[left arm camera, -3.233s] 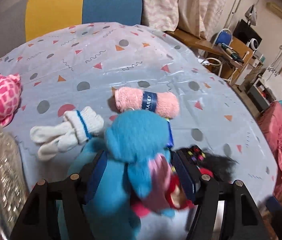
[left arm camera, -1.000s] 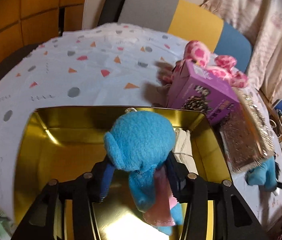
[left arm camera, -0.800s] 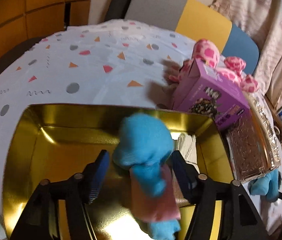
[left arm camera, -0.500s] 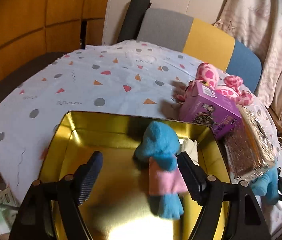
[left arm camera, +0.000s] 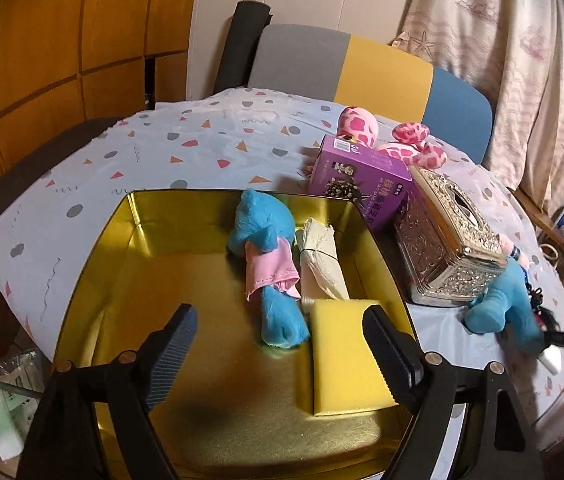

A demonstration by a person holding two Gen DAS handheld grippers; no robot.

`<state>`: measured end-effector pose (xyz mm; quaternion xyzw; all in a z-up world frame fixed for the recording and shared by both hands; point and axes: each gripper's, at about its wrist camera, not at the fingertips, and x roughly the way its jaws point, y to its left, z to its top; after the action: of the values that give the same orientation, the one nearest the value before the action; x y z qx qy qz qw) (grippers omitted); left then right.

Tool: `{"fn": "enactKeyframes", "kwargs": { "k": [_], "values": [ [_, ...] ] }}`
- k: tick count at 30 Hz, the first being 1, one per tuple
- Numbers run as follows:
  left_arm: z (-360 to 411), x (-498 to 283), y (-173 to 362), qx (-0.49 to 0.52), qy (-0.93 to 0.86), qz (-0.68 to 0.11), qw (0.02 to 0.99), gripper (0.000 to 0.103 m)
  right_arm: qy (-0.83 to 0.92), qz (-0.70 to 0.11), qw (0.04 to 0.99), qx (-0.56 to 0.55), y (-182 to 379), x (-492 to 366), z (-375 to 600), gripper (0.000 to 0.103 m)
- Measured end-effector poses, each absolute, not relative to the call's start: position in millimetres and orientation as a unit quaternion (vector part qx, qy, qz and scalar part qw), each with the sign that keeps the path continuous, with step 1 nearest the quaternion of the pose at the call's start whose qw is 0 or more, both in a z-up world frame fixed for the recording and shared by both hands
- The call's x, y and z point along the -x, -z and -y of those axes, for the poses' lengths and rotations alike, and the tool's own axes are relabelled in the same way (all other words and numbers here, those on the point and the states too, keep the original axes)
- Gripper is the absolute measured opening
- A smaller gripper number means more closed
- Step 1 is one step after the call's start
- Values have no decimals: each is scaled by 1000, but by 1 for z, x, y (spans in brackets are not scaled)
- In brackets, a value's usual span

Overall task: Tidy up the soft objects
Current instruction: 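Carry the red snowman sock into the gold tray and open the right tool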

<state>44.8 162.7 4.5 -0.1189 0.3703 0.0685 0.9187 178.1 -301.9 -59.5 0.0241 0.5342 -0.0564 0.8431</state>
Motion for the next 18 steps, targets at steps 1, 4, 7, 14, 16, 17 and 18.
{"fn": "enactKeyframes", "kwargs": {
  "k": [1,4,7,14,16,17,18],
  "values": [
    [-160,-43,-5,115,-72,-368,920,90,59,-529,846,-28,57,-176,303,25],
    [-156,-38,-7,110,-81,-360,923,93,70,-509,857,-43,48,-173,311,25],
    [-154,-36,-9,110,-82,-358,923,94,83,-481,871,-59,36,-167,319,25],
    [-158,-33,-8,110,-85,-360,923,95,104,-414,900,-91,9,-151,332,25],
    [-162,-32,-9,110,-86,-359,923,95,89,-382,915,-98,-8,-137,326,25],
    [-164,-30,-9,109,-88,-357,923,95,78,-374,919,-97,-15,-134,320,25],
    [-167,-30,-9,109,-92,-356,924,95,62,-370,922,-97,-20,-131,314,25]
  ]
}}
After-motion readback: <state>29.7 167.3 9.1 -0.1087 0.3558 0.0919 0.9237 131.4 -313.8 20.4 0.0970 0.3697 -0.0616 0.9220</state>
